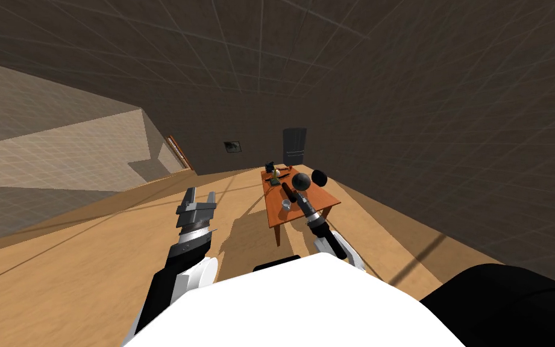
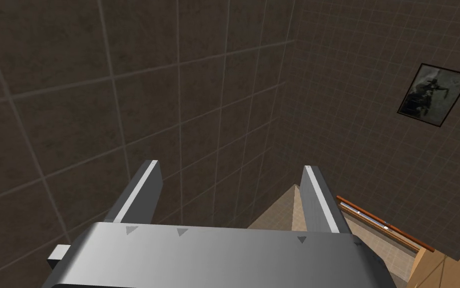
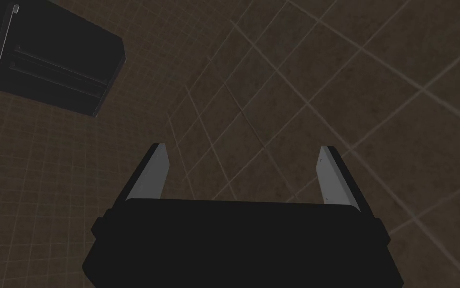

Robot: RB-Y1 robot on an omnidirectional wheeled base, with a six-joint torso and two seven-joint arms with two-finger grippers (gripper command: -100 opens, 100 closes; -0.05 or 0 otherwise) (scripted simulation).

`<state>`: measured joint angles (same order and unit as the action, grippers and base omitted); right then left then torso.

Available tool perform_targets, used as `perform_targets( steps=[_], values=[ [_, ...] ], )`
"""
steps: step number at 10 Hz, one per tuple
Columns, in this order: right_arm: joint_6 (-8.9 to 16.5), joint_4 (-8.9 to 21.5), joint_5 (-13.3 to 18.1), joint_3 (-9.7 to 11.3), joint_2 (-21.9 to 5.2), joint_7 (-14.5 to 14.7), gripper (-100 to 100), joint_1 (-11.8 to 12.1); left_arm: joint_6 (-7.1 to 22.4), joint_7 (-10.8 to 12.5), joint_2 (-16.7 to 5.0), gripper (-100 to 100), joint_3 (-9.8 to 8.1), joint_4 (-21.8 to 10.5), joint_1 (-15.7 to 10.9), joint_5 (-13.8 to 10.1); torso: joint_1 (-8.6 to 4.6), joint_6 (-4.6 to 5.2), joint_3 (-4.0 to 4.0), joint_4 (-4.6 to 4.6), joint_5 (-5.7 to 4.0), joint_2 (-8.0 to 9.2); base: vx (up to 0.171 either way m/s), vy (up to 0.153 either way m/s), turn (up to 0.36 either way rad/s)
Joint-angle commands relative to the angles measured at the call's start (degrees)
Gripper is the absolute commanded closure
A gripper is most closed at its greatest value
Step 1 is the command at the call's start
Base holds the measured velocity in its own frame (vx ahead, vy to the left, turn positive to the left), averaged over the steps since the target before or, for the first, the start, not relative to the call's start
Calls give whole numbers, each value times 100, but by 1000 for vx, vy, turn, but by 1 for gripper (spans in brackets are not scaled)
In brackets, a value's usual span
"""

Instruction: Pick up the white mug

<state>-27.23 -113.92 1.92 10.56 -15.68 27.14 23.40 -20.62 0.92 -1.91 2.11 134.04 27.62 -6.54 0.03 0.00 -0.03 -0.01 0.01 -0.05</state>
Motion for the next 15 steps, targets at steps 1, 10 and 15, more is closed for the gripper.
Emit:
perform_targets(
  steps=[1, 10, 15],
  values=[
    [-4, 134, 36, 52, -59, 170, -100, -40, 0, 0, 0, 0, 0, 0, 0, 0, 0, 0, 0, 0, 0, 0, 11, 5, 59],
    [332, 1125, 405, 591, -695, 1462, -100, -488, 0, 0, 0, 0, 0, 0, 0, 0, 1, 1, 1, 0, 0, 1, 11, 6, 111],
    [555, 1798, 639, 927, -1114, 2217, -100, -784, 0, 0, 0, 0, -1, 0, 1, 0, -1, 5, 1, 0, 0, 2, 10, 5, 107]
  ],
)
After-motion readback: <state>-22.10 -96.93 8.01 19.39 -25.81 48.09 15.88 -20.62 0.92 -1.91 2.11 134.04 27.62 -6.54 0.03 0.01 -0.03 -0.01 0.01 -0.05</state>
